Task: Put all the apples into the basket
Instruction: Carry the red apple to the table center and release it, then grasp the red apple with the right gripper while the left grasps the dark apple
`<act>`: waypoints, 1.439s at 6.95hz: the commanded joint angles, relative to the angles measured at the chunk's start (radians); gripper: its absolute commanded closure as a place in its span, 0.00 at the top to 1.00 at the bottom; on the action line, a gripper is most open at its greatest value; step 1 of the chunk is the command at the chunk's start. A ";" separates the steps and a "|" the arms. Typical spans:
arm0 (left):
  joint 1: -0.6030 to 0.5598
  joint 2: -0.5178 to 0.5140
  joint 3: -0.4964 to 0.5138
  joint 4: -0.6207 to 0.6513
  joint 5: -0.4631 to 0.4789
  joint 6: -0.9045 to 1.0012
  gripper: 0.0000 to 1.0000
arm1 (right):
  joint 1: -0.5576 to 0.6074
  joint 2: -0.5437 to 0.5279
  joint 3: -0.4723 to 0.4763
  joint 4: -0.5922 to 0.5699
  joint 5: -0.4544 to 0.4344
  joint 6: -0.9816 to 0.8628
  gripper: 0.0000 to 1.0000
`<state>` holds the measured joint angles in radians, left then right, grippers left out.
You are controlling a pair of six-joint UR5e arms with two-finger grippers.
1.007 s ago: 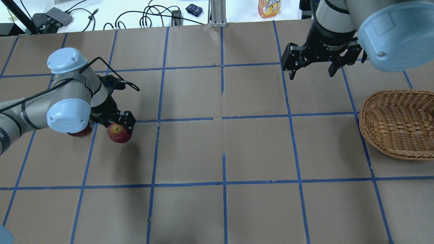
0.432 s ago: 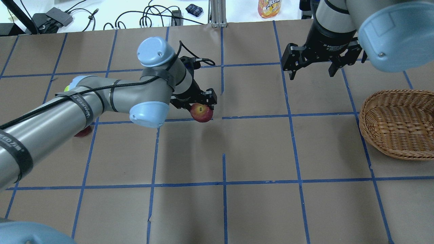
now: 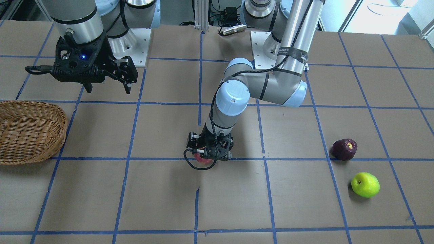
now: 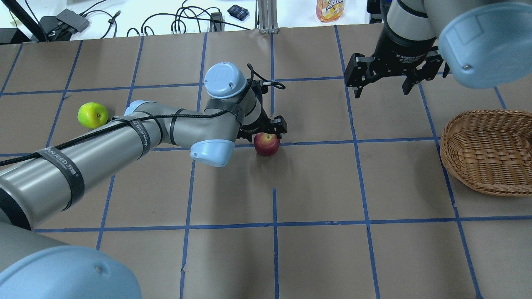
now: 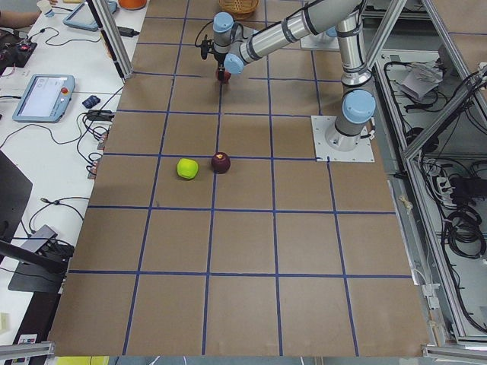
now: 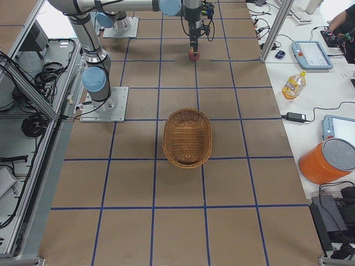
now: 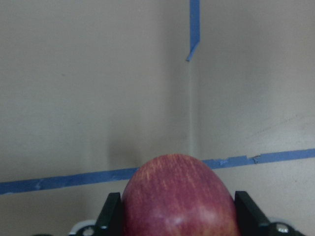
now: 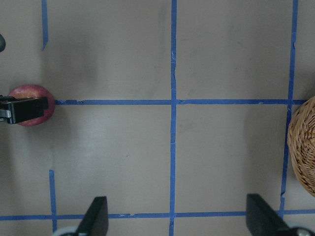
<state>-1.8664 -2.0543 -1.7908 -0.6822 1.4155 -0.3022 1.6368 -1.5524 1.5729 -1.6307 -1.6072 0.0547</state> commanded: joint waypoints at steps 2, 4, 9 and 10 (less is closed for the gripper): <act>0.141 0.095 -0.017 -0.016 0.072 0.111 1.00 | 0.029 0.055 0.004 -0.042 0.044 0.020 1.00; 0.426 0.201 -0.030 -0.164 0.161 0.532 1.00 | 0.182 0.213 0.002 -0.235 0.027 0.172 1.00; 0.825 0.108 -0.033 -0.221 0.143 0.956 1.00 | 0.347 0.500 0.031 -0.502 0.032 0.396 1.00; 0.825 0.079 -0.022 -0.221 0.134 0.939 1.00 | 0.347 0.515 0.048 -0.559 0.030 0.395 1.00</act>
<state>-1.0504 -1.9402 -1.8183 -0.9038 1.5573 0.6430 1.9798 -1.0641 1.6017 -2.1208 -1.5776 0.4489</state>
